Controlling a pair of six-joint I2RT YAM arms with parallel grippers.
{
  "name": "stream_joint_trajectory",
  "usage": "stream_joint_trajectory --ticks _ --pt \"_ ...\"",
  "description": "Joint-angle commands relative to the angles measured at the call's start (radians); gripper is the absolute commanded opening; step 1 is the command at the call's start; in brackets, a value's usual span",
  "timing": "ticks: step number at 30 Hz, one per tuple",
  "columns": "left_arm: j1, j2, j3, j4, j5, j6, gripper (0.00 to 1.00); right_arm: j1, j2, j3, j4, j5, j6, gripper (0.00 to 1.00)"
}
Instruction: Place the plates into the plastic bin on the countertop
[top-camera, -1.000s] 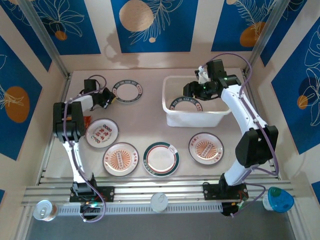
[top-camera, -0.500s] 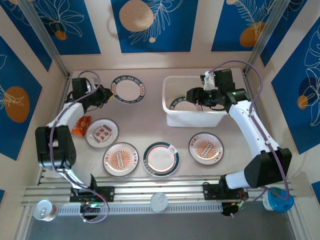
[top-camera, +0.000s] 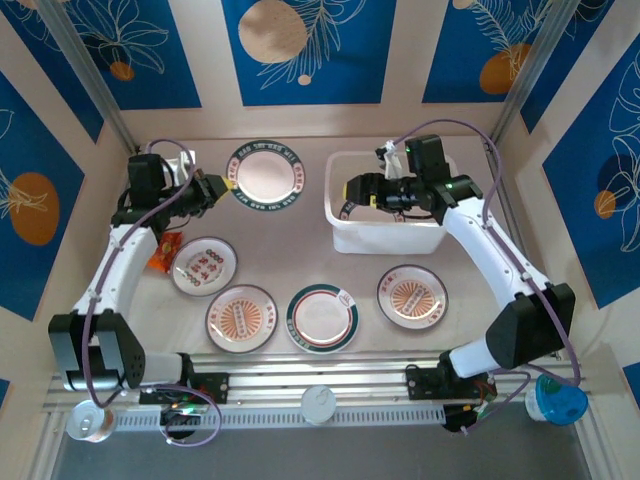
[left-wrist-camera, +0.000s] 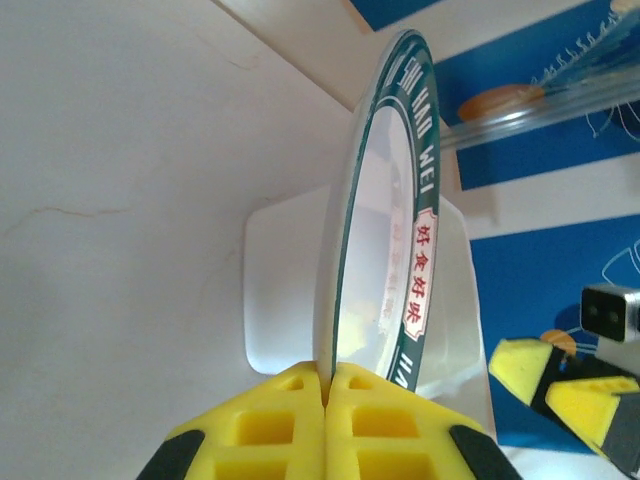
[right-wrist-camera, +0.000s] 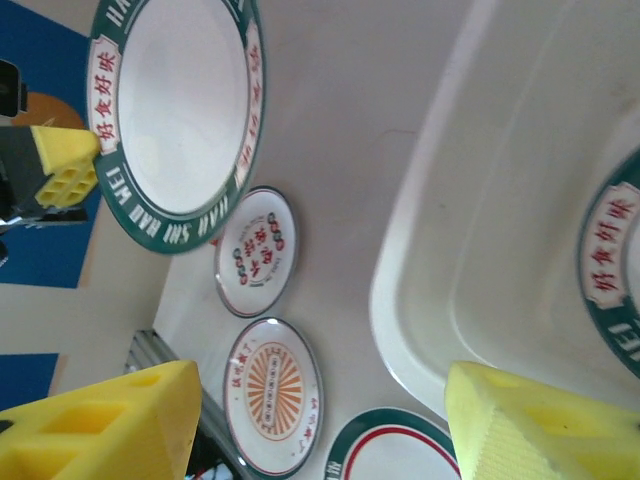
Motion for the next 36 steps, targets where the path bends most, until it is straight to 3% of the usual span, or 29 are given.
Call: stream_joint_trajectory --ticks 1,8,22,36 --pt "-0.033 -0.045 0.022 -0.013 0.043 0.011 0.0 0.005 0.031 0.051 0.031 -0.088 0.054 0.67" --pt "-0.095 -0.054 0.027 0.015 0.035 -0.019 0.0 0.007 0.079 0.089 0.053 -0.117 0.077 0.67" --pt "-0.182 -0.019 0.047 0.067 0.032 -0.054 0.0 0.011 0.168 0.116 0.081 -0.129 0.089 0.58" --pt "-0.212 0.016 0.07 0.063 0.028 -0.05 0.0 0.019 0.189 0.1 0.1 -0.18 0.088 0.2"
